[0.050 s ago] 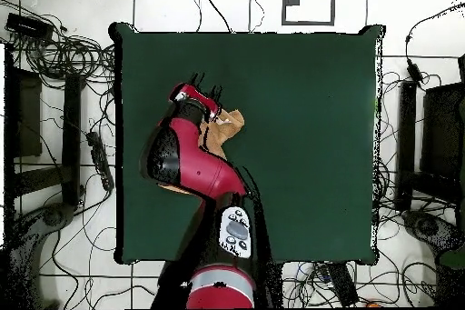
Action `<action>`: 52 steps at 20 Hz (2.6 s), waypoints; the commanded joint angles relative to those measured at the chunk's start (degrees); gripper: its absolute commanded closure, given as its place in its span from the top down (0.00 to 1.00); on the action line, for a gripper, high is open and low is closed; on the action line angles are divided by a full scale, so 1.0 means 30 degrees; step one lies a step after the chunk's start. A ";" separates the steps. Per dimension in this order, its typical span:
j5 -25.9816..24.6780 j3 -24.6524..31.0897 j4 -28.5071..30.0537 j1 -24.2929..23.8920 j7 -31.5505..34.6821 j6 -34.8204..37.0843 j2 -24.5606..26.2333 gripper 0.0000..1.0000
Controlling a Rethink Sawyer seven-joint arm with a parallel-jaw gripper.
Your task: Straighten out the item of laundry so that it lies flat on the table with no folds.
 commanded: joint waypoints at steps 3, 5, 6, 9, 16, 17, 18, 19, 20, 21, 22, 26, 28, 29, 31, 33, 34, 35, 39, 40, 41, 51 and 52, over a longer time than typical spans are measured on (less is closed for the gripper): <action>0.1661 0.1384 0.1349 0.0788 0.5652 -0.0430 0.1322 1.00; 0.1450 0.1586 0.1357 0.0609 0.5943 -0.0510 0.1251 1.00; 0.1344 0.1687 0.1360 0.0519 0.6089 -0.0551 0.1216 1.00; 0.1558 0.1810 0.1235 0.0486 0.6327 -0.0587 0.1174 1.00; 0.1425 0.1835 0.1042 0.0335 0.6843 -0.1315 0.1575 1.00; 0.1346 0.1836 0.1044 0.0308 0.6926 -0.1406 0.1647 1.00; 0.1421 0.1794 0.0996 0.0354 0.6942 -0.1438 0.1720 1.00; 0.1497 0.1751 0.0948 0.0399 0.6957 -0.1470 0.1793 1.00; 0.1572 0.1709 0.0900 0.0444 0.6973 -0.1503 0.1866 1.00; 0.1648 0.1667 0.0852 0.0489 0.6989 -0.1535 0.1939 1.00; 0.1723 0.1625 0.0804 0.0534 0.7004 -0.1567 0.2012 1.00; 0.1751 0.1741 0.0153 0.0513 0.7097 -0.2157 0.2858 1.00; 0.1603 0.1763 -0.0170 0.0432 0.6982 -0.2440 0.3189 1.00; 0.1350 0.1792 -0.0356 0.0344 0.6915 -0.2644 0.3360 1.00; 0.0449 0.1662 -0.0782 0.0168 0.6517 -0.3178 0.3629 1.00; -0.0375 0.1393 -0.1147 0.0088 0.5930 -0.3610 0.3805 1.00; -0.0776 0.1351 -0.1235 0.0007 0.5837 -0.3783 0.3806 1.00; -0.1120 0.1372 -0.1256 -0.0110 0.5844 -0.3879 0.3795 1.00; -0.1073 0.1687 -0.0738 -0.0385 0.6134 -0.3068 0.3334 1.00; -0.1111 0.1758 -0.0480 -0.0504 0.6077 -0.2563 0.3020 1.00; -0.1246 0.1970 -0.0164 -0.0721 0.6133 -0.1917 0.2677 1.00; -0.2454 0.5682 0.3604 -0.4125 0.6972 0.4548 -0.1832 1.00; -0.2643 0.6414 0.3839 -0.4702 0.7199 0.4881 -0.1956 1.00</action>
